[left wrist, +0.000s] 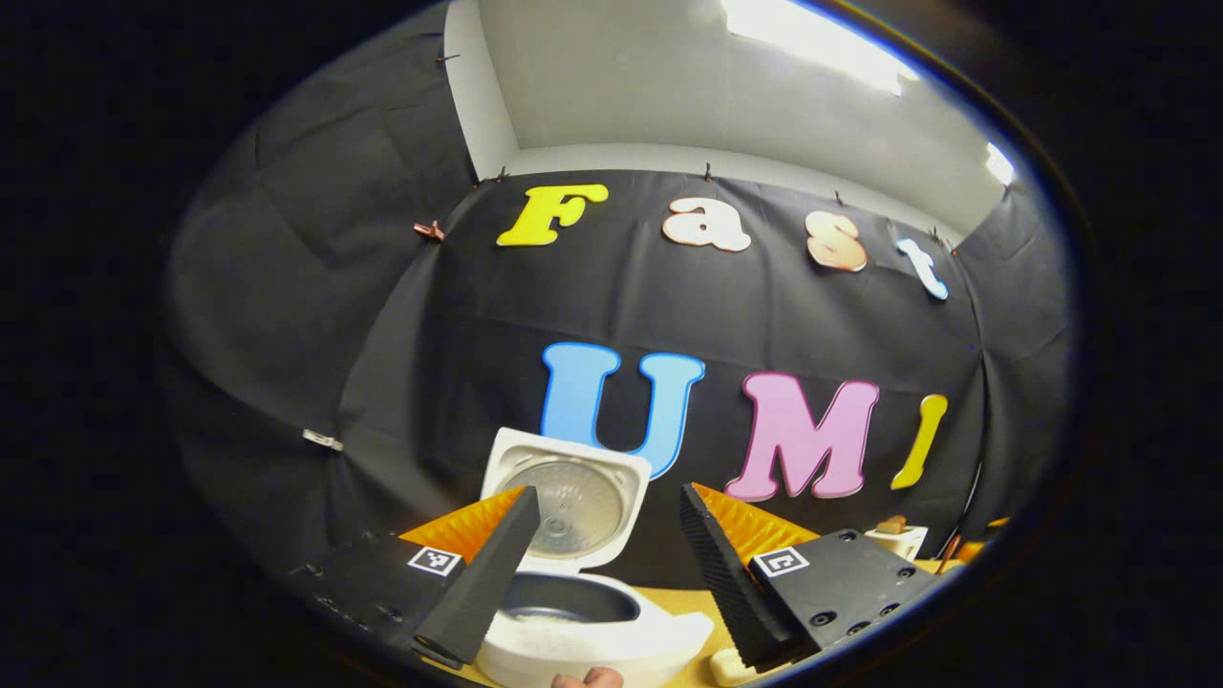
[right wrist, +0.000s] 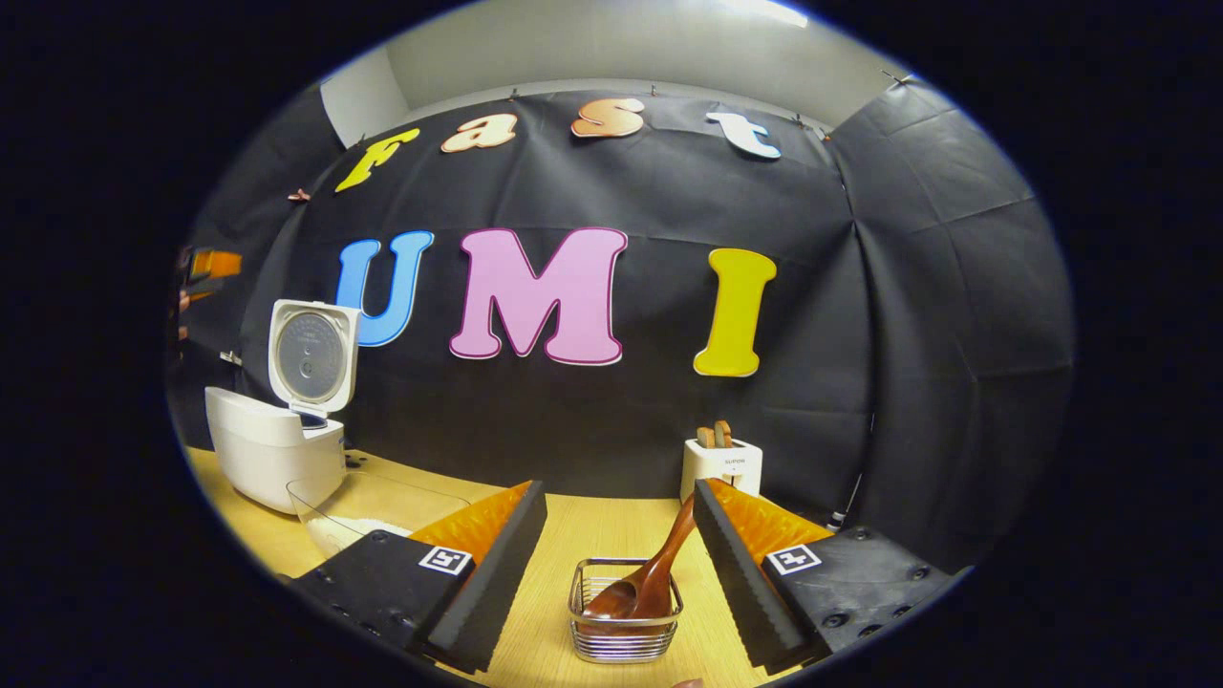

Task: Close the left gripper, press the button to open the rice cooker; take a wooden spoon from the chopstick holder with the right hand, scoop a spoonful of rice and pour it into the rice cooker, then put the wooden spoon back into the chopstick holder.

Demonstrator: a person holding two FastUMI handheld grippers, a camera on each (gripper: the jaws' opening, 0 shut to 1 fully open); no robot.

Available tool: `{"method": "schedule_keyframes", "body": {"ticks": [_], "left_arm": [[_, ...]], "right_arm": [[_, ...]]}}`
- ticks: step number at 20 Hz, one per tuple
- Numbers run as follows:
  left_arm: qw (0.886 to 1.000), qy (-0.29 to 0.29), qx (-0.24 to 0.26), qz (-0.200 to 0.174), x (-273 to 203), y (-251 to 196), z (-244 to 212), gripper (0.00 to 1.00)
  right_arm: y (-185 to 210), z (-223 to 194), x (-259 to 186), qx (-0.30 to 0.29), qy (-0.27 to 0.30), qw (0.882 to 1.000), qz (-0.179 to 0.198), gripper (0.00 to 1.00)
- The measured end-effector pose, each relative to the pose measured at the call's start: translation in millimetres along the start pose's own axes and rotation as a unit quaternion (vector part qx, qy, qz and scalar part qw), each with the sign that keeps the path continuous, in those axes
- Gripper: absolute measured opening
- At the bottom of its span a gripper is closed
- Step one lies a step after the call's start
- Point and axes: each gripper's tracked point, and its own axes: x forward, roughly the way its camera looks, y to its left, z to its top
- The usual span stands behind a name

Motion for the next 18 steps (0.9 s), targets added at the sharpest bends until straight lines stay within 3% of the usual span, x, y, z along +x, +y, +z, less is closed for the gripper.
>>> {"method": "schedule_keyframes", "body": {"ticks": [5, 10, 11, 12, 18], "left_arm": [[0.999, 0.003, 0.039, 0.035, 82.5, 26.1, 19.1, 0.95], [0.995, 0.045, 0.073, 0.058, 166.0, 44.1, 8.9, 0.95], [0.993, 0.056, 0.081, 0.060, 181.3, 45.9, 5.7, 0.91], [0.992, 0.066, 0.088, 0.063, 195.2, 47.7, 2.3, 0.95], [0.985, 0.101, 0.115, 0.086, 275.1, 60.2, -15.4, 0.95]], "right_arm": [[1.3, 1.0, -9.4, -0.030, -0.024, 0.999, 0.009, 0.95], [-7.2, 20.5, -11.5, -0.026, -0.052, 0.998, 0.004, 0.95], [-6.3, 24.4, -12.0, -0.025, -0.057, 0.998, 0.007, 0.95], [-6.8, 26.2, -12.9, -0.024, -0.061, 0.998, 0.009, 0.95], [1.2, 24.3, -9.5, -0.020, -0.066, 0.997, 0.027, 0.95]]}}
